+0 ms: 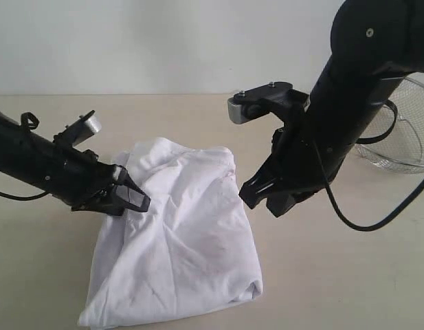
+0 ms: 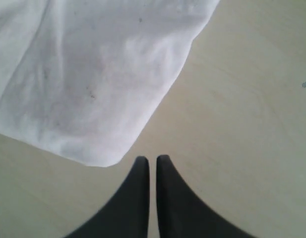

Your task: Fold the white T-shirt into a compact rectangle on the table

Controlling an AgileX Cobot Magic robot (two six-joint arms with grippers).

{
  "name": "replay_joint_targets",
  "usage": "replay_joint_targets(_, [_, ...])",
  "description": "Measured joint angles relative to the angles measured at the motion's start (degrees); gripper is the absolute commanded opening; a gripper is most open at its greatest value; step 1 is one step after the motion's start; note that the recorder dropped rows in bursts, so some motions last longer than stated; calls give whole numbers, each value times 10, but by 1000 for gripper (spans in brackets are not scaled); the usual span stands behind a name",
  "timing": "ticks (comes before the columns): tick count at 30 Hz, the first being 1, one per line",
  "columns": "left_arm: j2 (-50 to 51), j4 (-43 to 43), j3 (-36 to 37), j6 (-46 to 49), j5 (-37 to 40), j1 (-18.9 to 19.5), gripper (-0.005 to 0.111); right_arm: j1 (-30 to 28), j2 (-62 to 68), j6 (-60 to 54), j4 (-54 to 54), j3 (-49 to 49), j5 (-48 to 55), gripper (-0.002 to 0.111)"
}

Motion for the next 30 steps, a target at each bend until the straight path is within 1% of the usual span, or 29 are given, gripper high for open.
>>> replay_joint_targets(13, [0,-20,-1,-8,-14,0,63,0,0,-2,0,0,0,0])
replay_joint_targets(16, [13,-26,-8,-8,-13,0,63,0,0,-2,1,0,0,0])
replay_joint_targets(18, [36,-41,-21,-9,4,-1,63,0,0,-2,3,0,0,0])
replay_joint_targets(19, [43,-45,-26,-9,9,-3,63,0,0,-2,3,0,0,0])
replay_joint_targets(22, [62,-47,-52,-9,14,-27,60,0,0,-2,4,0,0,0])
replay_joint_targets(24, [76,-48,-68,-12,13,-40,52,0,0,-2,4,0,0,0])
replay_joint_targets(25, [82,-48,-71,-13,12,-42,37,0,0,-2,4,0,0,0])
replay_joint_targets(27, [91,-49,-79,-21,6,-46,10,0,0,-2,4,0,3,0])
replay_joint_targets(28, [93,-47,-82,-23,5,-46,5,0,0,-2,4,0,5,0])
replay_joint_targets(30, [93,-34,-91,-24,13,-46,5,0,0,-2,4,0,6,0])
